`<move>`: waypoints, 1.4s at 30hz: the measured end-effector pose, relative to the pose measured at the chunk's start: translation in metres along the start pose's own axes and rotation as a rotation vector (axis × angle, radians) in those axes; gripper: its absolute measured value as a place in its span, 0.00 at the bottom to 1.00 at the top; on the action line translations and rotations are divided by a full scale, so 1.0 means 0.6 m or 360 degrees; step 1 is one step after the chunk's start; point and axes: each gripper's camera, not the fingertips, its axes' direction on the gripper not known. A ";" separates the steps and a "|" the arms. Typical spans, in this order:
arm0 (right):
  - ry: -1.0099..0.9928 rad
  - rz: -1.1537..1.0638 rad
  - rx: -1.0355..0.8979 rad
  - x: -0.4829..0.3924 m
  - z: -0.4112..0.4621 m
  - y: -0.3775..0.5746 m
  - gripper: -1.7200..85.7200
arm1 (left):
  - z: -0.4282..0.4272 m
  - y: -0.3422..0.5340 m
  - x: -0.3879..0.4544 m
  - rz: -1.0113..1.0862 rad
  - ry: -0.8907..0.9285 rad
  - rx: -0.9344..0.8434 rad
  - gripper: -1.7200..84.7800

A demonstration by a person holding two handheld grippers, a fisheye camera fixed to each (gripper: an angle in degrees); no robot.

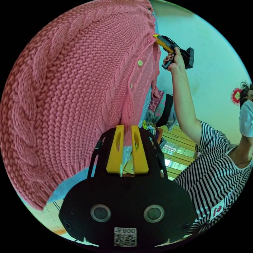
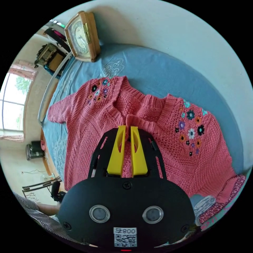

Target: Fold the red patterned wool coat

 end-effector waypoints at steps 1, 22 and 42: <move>0.0055 -0.0052 -0.0016 -0.015 -0.003 -0.003 0.08 | -0.001 -0.002 0.000 0.0008 0.0004 -0.0010 0.10; -0.0499 0.0017 -0.0142 -0.012 -0.017 0.237 0.10 | -0.066 -0.093 0.026 0.0022 -0.0213 -0.0145 0.14; -0.1297 0.0229 -0.0758 -0.038 0.194 0.513 0.02 | -0.197 -0.240 0.128 0.0181 -0.0360 -0.0047 0.11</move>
